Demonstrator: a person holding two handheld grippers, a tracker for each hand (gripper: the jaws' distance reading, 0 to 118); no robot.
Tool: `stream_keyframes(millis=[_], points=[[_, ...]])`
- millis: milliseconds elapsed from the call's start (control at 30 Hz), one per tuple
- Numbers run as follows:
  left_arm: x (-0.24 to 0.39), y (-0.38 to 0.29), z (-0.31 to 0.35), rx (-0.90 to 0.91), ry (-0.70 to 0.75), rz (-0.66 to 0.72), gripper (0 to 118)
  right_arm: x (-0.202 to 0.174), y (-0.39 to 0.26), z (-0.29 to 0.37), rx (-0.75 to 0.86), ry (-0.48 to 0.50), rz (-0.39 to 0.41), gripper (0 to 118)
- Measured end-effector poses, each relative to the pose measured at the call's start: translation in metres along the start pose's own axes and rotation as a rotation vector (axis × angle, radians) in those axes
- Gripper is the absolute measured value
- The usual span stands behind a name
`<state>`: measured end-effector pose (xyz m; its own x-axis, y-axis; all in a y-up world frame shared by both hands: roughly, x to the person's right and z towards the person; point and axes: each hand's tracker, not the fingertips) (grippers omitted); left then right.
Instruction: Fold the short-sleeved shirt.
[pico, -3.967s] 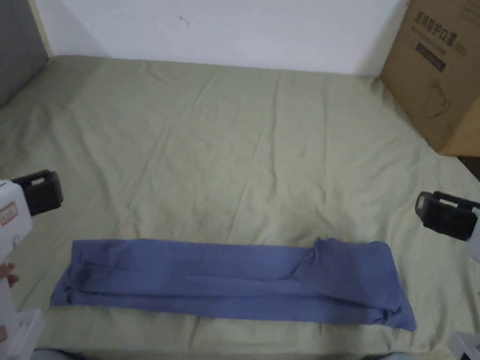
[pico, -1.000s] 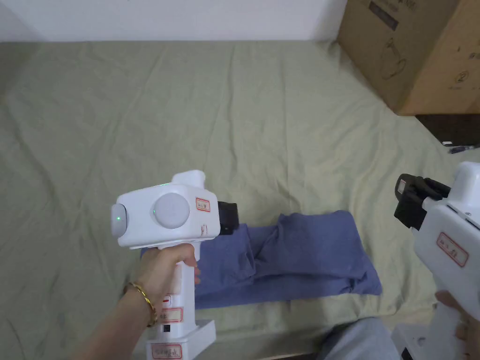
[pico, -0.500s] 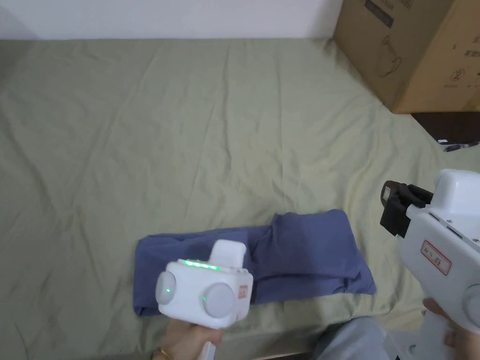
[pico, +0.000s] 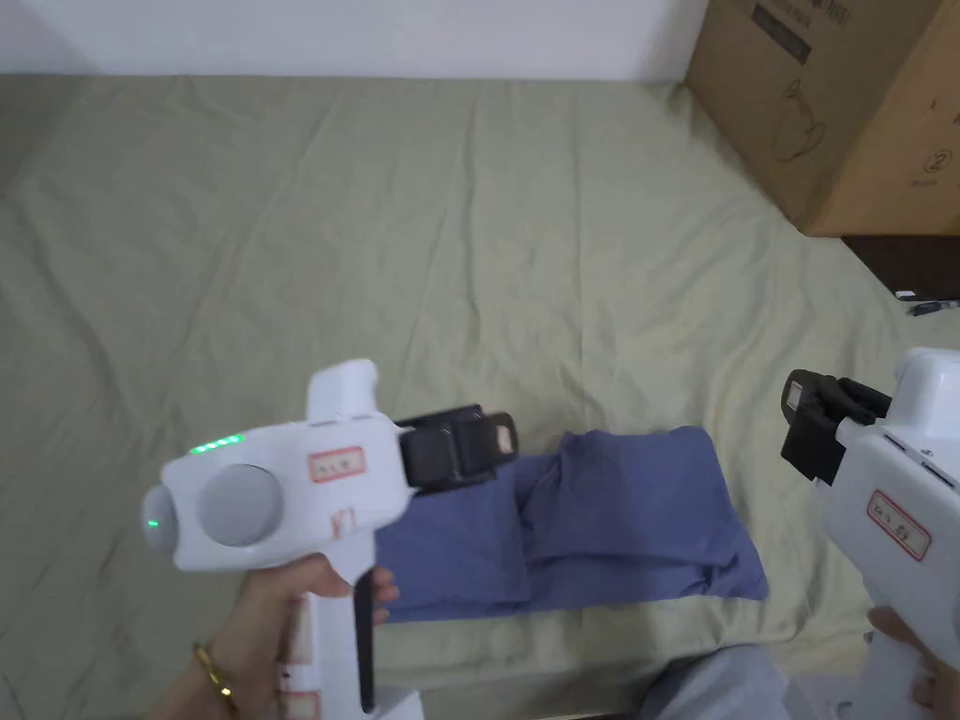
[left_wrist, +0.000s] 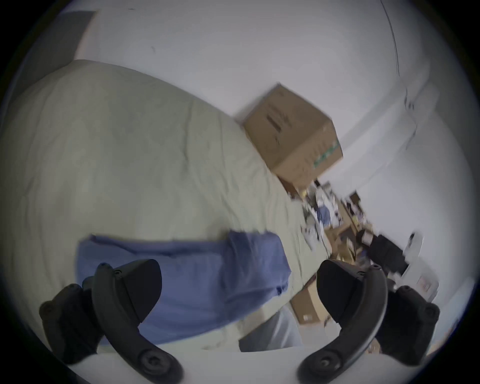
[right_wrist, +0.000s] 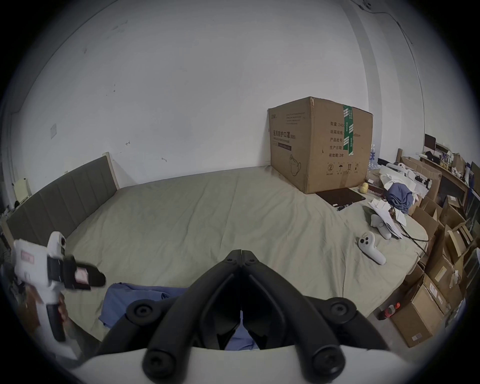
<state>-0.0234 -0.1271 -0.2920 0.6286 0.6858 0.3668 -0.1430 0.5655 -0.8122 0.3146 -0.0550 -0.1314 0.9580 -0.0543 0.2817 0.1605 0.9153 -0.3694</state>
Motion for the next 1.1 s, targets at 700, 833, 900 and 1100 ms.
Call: stream_keyframes(millis=[700,833,900,1100], points=[[-0.143,-0.033,0.000,-0.208,0.043,0.428,71,-0.014,-0.001,-0.011,-0.064,0.014,0.072,0],[-0.133,-0.031,-0.005,-0.228,0.220,0.353,13,-0.014,-0.002,-0.009,-0.069,0.006,0.064,0],[-0.125,-0.028,-0.004,-0.205,0.233,0.450,11,-0.014,-0.002,-0.010,-0.077,0.006,0.064,0],[-0.090,-0.008,0.021,-0.160,0.283,0.336,8,-0.020,-0.001,-0.011,-0.080,0.023,0.081,0]])
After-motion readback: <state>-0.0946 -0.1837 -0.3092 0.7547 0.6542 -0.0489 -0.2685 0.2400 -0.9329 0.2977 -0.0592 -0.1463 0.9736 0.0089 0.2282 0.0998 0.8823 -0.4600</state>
